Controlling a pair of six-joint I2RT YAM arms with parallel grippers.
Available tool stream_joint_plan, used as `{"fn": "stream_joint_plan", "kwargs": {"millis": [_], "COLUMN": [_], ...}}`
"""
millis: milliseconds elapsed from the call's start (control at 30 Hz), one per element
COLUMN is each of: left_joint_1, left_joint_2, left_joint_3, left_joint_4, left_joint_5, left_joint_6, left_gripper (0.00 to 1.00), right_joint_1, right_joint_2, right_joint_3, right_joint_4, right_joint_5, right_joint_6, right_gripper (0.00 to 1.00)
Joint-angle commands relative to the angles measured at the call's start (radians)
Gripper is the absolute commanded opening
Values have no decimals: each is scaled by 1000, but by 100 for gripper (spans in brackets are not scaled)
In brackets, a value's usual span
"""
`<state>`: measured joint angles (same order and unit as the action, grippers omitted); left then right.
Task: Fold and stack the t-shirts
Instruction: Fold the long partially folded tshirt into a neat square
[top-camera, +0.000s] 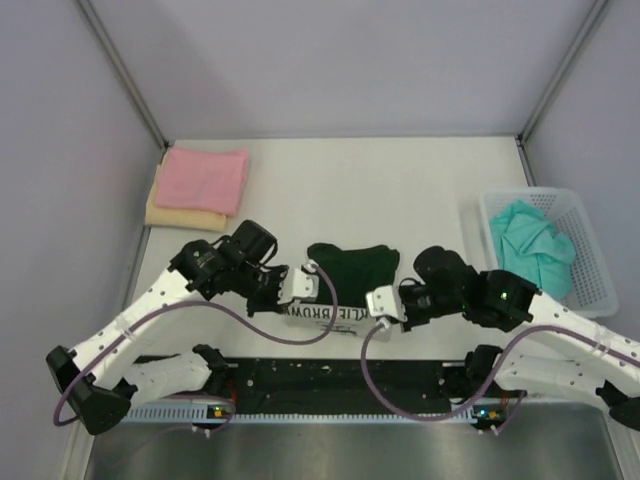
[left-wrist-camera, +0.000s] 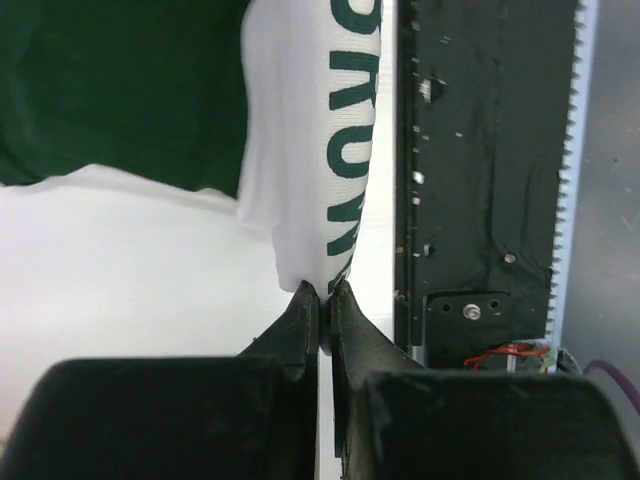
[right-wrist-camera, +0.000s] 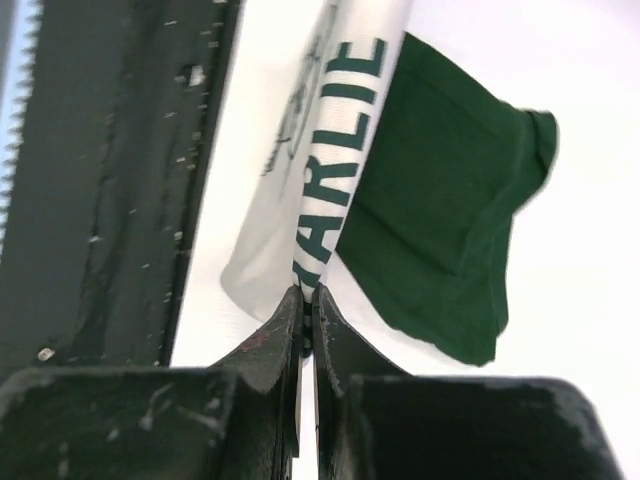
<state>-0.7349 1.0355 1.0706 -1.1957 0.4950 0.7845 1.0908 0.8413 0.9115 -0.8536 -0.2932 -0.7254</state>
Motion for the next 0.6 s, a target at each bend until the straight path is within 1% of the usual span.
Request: {"fn": "stream_joint_plan", "kwargs": {"millis": [0,100,200,367,433,567], "left_joint_1": [35,81,164,259,278,296], "left_joint_2": [79,179,285,481,602,765], "left_joint_3": [113,161,213,362,441,604], "left_joint_4": [61,68,103,171,160,110], "left_joint_5": [-151,-144,-151,-142,-144,-118], "left_joint_6": [-85,-79,-83,-113,-122,-155], "left_gripper": [0,0,0,0,0,0], "right_joint_1": [-210,-337,-439,-531,-561,-624], "right_joint_2": [51,110,194,297,340,406], "right_joint_3": [56,67,79,79,81,86], "right_joint_4": [13,76,140,206,223,304], "right_joint_5": [-89,-104,-100,-57,-44,-41], "right_joint_6": [1,3,52,87,95,144], "right_gripper": [0,0,0,0,0,0]}}
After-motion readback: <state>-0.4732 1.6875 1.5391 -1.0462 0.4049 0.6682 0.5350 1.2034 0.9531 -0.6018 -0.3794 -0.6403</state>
